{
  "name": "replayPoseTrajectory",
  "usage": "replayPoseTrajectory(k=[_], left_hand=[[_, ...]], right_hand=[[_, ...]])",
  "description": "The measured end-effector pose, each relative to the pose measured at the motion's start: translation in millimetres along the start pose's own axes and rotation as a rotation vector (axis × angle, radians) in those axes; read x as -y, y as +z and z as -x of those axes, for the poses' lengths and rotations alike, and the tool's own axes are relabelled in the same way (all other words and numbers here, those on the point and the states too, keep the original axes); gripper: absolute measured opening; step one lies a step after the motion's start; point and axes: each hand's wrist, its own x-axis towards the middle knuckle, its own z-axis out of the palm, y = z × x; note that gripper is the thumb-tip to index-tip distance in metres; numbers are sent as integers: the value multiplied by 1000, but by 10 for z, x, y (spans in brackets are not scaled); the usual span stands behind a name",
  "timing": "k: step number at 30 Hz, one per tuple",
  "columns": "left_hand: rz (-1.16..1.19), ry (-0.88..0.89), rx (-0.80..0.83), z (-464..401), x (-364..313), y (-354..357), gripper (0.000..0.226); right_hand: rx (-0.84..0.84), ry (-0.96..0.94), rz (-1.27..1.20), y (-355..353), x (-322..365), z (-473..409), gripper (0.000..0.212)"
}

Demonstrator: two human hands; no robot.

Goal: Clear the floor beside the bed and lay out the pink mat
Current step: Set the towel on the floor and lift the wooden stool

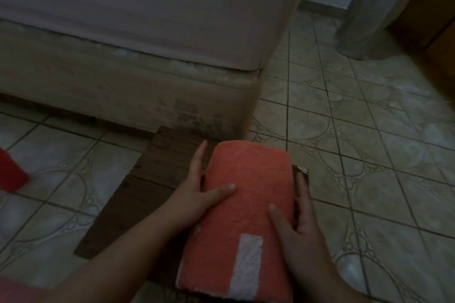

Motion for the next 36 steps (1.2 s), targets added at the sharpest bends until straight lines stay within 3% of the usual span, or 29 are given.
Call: replayPoseTrajectory(k=[5, 9, 12, 16, 19, 27, 30, 36], left_hand=[[-236, 57, 94, 295, 28, -12, 104], [-233, 38, 81, 341, 31, 16, 100], [-167, -27, 107, 328, -5, 41, 102], [42, -114, 72, 294, 3, 32, 103], [168, -143, 102, 284, 57, 10, 105], [167, 2, -21, 361, 145, 52, 83], [220, -18, -46, 355, 155, 45, 78], [250, -19, -69, 423, 71, -162, 92]], right_hand=[[65, -109, 130, 25, -35, 102, 85], [45, -58, 172, 50, -85, 94, 85], [41, -10, 104, 52, -87, 110, 87], [-5, 116, -203, 79, -86, 129, 78], [-68, 176, -318, 111, -151, 135, 84], [-140, 114, -253, 172, -53, 211, 73], [-132, 95, -265, 217, -3, 248, 67], [-31, 40, -250, 376, 168, 340, 68]])
